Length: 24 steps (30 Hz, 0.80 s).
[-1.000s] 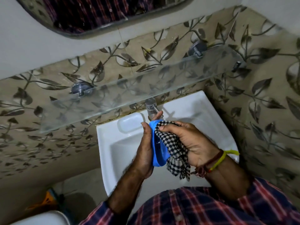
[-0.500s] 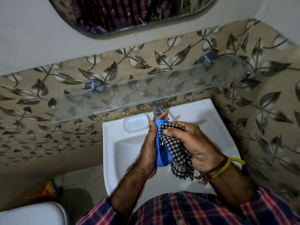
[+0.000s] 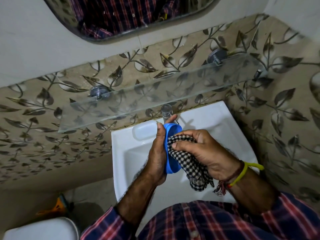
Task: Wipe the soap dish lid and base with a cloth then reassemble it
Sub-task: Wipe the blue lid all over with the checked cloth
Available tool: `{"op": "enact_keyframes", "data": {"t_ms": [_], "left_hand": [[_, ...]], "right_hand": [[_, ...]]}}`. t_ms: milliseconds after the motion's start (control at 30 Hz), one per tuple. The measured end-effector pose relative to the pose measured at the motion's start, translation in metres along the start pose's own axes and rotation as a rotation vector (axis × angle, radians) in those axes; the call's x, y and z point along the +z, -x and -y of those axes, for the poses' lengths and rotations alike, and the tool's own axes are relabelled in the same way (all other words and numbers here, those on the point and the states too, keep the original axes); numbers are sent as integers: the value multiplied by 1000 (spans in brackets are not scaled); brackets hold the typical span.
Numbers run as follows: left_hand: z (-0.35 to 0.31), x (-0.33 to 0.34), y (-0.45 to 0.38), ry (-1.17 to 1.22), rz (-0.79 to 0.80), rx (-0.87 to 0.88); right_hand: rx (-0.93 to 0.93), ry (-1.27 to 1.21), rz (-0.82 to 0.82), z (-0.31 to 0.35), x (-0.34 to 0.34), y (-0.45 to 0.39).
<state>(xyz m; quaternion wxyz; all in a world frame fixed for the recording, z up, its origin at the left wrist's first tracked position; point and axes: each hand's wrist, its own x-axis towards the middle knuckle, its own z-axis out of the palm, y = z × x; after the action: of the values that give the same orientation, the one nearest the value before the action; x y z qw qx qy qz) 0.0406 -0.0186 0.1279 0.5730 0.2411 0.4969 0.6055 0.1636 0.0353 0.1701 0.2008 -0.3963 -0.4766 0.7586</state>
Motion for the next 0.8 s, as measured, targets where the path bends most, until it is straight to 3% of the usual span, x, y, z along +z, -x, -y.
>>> {"op": "enact_keyframes", "data": {"t_ms": [567, 800], "left_hand": [[-19, -4, -17, -104, -24, 79], [-15, -3, -15, -139, -37, 66]], "right_hand": [[-124, 296, 92, 0, 4, 11], [-119, 273, 140, 0, 3, 8]]}}
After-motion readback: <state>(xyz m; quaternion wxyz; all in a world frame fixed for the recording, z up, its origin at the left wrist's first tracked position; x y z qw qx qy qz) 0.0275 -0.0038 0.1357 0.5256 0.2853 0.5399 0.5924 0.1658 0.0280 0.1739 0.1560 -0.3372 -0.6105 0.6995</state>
